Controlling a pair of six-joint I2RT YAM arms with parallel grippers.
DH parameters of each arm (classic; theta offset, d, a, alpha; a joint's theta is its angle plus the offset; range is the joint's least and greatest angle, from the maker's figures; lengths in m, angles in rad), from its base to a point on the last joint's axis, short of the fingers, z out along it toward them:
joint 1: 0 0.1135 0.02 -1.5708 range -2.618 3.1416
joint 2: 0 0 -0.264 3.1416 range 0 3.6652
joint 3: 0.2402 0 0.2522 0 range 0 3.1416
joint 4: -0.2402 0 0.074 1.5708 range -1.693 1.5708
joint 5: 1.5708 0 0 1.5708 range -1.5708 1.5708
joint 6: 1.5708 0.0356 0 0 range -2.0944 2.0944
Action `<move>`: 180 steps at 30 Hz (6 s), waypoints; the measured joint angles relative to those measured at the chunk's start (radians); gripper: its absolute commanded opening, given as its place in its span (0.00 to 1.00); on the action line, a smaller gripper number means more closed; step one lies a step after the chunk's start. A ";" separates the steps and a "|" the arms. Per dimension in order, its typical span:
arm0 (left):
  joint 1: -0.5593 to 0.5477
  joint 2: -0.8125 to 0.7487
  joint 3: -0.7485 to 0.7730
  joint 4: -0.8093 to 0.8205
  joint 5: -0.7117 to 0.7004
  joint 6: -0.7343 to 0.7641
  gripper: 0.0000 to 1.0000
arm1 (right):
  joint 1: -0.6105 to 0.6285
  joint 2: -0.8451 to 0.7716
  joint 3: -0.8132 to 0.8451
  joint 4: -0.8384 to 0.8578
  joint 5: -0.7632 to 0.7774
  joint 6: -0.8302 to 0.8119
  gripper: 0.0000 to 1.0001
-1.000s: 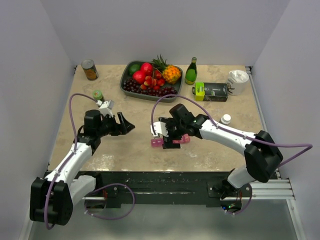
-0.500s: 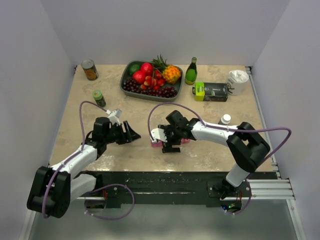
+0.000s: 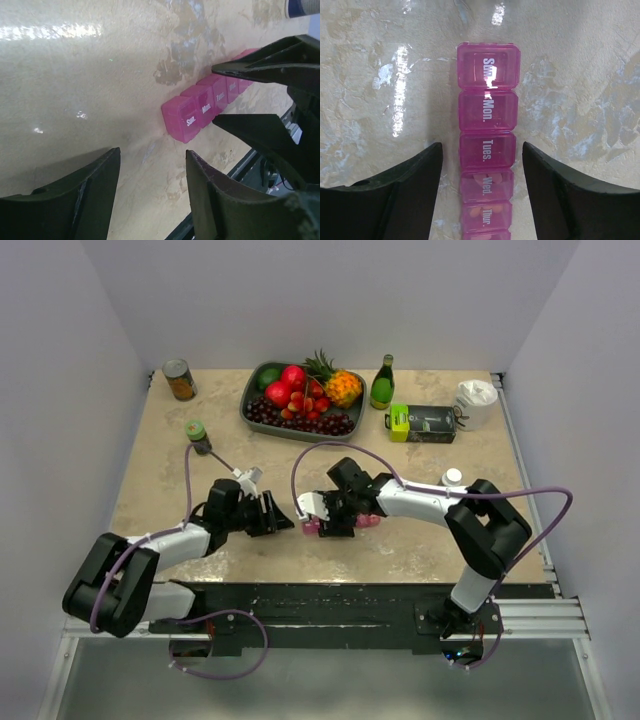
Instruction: Sort the pills into containers
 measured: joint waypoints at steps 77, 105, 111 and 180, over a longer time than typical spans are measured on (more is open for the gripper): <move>-0.103 0.158 -0.082 0.533 0.136 -0.370 0.00 | -0.042 -0.087 0.049 -0.030 -0.259 0.094 0.22; -0.102 0.177 -0.032 0.390 0.106 -0.248 0.00 | -0.138 -0.086 0.098 -0.119 -0.298 0.086 0.86; -0.102 0.184 -0.042 0.412 0.106 -0.262 0.00 | -0.042 -0.082 0.097 -0.105 -0.254 0.083 0.87; -0.054 0.340 -0.024 0.502 0.159 -0.278 0.20 | -0.164 -0.079 0.154 -0.139 -0.126 0.177 0.90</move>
